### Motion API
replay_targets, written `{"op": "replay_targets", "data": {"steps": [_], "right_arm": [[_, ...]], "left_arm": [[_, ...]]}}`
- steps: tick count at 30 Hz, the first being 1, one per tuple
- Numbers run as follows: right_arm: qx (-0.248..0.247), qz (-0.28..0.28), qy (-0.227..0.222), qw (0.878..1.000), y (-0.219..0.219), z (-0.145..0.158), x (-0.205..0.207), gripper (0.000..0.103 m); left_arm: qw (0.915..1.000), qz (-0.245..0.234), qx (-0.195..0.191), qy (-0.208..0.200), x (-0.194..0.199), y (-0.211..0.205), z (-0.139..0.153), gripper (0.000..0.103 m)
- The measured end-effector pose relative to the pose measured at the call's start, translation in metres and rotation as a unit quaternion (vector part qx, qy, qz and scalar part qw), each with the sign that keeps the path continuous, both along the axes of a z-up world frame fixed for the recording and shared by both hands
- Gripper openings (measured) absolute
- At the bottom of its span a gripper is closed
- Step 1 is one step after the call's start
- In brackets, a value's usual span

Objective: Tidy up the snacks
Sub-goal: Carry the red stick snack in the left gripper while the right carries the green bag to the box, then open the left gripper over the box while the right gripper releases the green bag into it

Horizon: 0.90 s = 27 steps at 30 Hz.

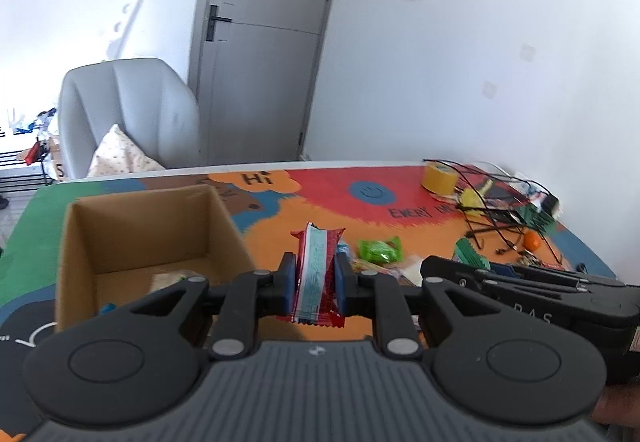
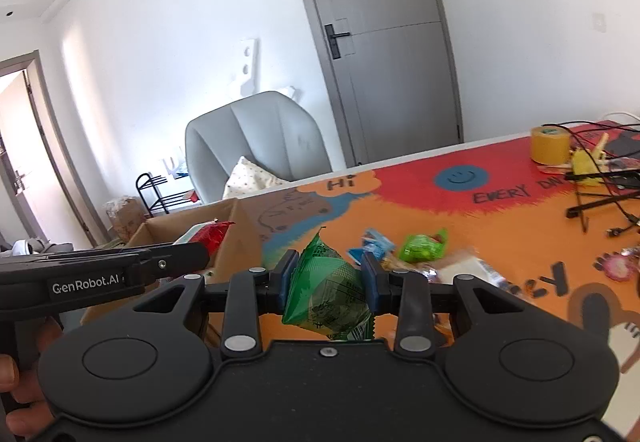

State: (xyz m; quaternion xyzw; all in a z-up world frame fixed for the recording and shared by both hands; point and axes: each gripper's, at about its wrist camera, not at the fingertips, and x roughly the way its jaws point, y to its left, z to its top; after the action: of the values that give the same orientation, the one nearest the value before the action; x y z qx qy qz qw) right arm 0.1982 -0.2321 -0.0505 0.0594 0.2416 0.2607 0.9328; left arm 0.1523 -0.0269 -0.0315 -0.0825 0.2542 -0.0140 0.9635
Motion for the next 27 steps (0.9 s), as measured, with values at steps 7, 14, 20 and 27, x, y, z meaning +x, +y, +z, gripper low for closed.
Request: {"op": "replay_targets", "data": {"steps": [7,14,20,27], "right_arm": [[0.002,0.019,0.0,1.0,0.026,0.002,0.005,0.035],[0.006,0.038,0.0,0.999,0.052,0.004,0.012,0.035],[0.003,0.056,0.001,0.998,0.076,0.007,0.02,0.035],[-0.002,0.077,0.002,0.997,0.107,0.01,0.033,0.035]], "left_arm": [[0.9996,0.029,-0.005,-0.004,-0.003,0.029,0.004,0.019],[0.9981,0.06,-0.015,0.0,0.0,0.062,0.0,0.019],[0.9958,0.086,-0.03,0.01,0.008,0.091,-0.008,0.019],[0.993,0.106,-0.044,0.029,0.019,0.118,-0.017,0.019]]}}
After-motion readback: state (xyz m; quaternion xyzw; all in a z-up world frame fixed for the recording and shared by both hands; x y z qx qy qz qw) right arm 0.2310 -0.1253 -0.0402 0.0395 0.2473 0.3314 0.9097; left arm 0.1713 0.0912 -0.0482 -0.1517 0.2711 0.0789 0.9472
